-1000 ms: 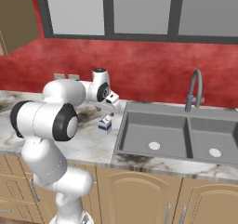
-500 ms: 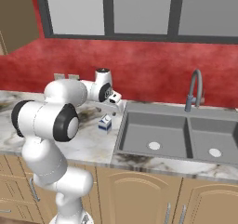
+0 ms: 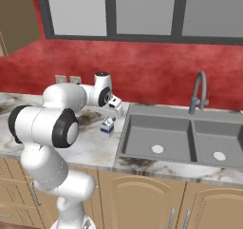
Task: Gather the eggs and milk located in the vicinity of the sink area and place them right next to the bowl.
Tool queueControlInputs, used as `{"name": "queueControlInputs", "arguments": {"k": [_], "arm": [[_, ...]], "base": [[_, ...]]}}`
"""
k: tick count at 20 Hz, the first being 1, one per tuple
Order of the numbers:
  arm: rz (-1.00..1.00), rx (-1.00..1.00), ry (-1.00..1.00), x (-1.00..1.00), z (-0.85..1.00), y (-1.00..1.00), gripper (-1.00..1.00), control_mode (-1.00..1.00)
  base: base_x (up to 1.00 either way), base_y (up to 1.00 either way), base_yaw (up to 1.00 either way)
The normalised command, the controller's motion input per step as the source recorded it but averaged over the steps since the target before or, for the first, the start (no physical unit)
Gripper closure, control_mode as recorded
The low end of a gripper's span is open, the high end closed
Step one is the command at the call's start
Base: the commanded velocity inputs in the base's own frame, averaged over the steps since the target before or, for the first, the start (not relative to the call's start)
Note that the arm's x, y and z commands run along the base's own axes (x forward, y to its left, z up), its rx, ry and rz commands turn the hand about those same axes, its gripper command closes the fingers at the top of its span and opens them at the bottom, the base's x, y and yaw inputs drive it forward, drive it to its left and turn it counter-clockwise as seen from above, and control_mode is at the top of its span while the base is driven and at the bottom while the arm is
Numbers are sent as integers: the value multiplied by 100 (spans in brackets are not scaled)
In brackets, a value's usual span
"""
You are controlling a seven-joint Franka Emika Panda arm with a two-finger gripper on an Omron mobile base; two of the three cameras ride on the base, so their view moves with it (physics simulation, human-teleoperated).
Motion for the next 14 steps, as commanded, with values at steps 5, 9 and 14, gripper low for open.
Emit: {"name": "queueControlInputs", "arguments": {"k": [5, 9, 14], "arm": [[-6, 1, 0, 0, -12, -6, -100, -100], [0, 0, 0, 0, -2, -4, -100, -100], [0, 1, 0, 0, -9, -2, -100, -100]], "base": [[0, 0, 0], [0, 0, 0], [0, 0, 0]]}}
